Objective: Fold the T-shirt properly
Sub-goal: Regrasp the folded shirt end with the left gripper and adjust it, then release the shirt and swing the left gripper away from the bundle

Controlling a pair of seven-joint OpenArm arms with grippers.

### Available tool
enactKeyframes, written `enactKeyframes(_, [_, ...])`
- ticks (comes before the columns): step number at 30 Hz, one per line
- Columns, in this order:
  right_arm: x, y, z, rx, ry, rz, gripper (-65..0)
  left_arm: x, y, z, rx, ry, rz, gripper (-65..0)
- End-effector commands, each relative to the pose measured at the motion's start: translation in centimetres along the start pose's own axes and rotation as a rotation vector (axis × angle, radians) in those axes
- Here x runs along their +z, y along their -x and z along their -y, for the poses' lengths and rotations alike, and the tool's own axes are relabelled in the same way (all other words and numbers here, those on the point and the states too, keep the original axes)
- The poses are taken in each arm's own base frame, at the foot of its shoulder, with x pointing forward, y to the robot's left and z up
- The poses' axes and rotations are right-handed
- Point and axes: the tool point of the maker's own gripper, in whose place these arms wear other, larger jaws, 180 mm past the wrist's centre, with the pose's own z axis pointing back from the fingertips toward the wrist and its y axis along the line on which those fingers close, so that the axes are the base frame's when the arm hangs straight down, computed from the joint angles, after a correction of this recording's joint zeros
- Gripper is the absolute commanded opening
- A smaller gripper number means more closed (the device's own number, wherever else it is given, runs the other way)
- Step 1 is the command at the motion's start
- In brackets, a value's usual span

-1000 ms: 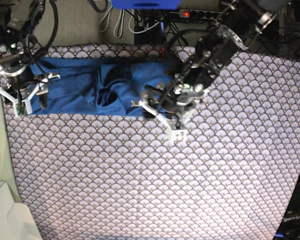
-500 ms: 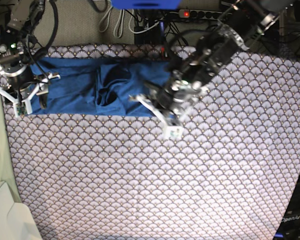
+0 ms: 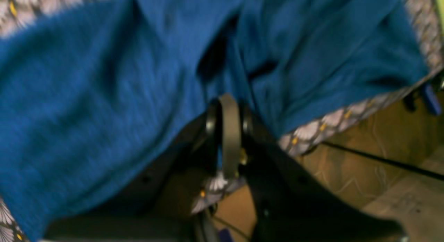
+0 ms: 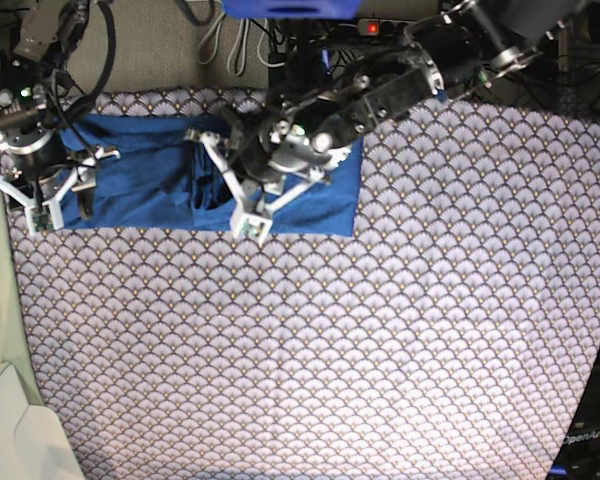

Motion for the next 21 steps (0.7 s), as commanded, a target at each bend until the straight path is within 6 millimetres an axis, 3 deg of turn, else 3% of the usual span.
enactKeyframes(1, [0.3, -1.5, 0.5, 0.009, 0.012, 0.054, -31.8, 0.6, -1.5, 0.5, 0.012, 0.015, 0.045, -64.8])
enactKeyframes(5, [0.3, -1.4, 0.6, 0.009, 0.013, 0.053, -31.8, 0.8, -3.8, -3.3, 0.081, -0.060, 0.120, -64.9])
enactKeyframes(9, [0.6, -1.1, 1.5, -0.003, 0.041, 0.046, -31.8, 0.6, -3.7, -6.6, 0.142, -0.126, 0.088, -64.9])
enactKeyframes(14, [0.6, -1.2, 1.6, -0.004, 0.043, 0.049, -31.8, -0.8, -2.4, -8.4, 0.165, -0.185, 0.031, -64.9])
enactKeyframes(18, [0.6, -1.3, 1.7, -0.005, 0.046, 0.052, -31.8, -3.0, -1.1, -8.2, 0.191, -0.211, -0.025, -64.9])
enactKeyframes(21, [0.6, -1.3, 1.8, -0.002, 0.047, 0.052, -31.8, -4.2, -1.8, -7.8, 0.191, -0.221, -0.028, -64.9])
